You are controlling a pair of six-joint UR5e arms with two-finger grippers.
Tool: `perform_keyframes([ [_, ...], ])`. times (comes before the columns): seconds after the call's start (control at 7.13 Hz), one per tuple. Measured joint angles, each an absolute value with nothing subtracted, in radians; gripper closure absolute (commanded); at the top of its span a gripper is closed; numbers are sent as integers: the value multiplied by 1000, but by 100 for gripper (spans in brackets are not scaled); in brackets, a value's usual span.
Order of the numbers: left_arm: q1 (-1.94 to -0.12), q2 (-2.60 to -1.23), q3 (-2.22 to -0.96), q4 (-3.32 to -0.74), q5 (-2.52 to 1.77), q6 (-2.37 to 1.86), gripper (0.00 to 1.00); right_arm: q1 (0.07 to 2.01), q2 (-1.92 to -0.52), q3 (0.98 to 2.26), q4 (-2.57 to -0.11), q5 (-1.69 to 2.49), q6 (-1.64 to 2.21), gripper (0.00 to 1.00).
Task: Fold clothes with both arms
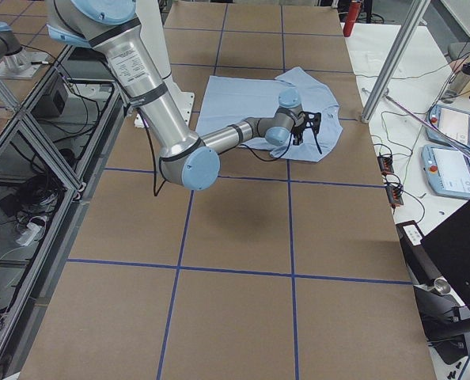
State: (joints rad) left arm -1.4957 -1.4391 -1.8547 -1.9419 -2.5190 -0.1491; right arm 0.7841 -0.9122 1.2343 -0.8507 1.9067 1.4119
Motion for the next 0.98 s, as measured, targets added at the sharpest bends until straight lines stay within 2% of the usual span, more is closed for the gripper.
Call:
perform_keyframes([
  [0.14,-1496,-1425,-1855,-1962,-2519,-150,0,770,-835,1171,-851,1876,1472,100],
  [0.28,-1496,-1415,-1855,-1974,-2519,-151,0,763,-788,1125,-851,1853,1499,1],
  [0.7,-1469,-1428,-1834,-1987,-2514,-266,0,689,-728,1085,-849,1691,1541,0],
  [0.98,-1375,-1588,-1702,-2016,-2512,-459,0,632,-713,1138,-848,1626,1629,0],
])
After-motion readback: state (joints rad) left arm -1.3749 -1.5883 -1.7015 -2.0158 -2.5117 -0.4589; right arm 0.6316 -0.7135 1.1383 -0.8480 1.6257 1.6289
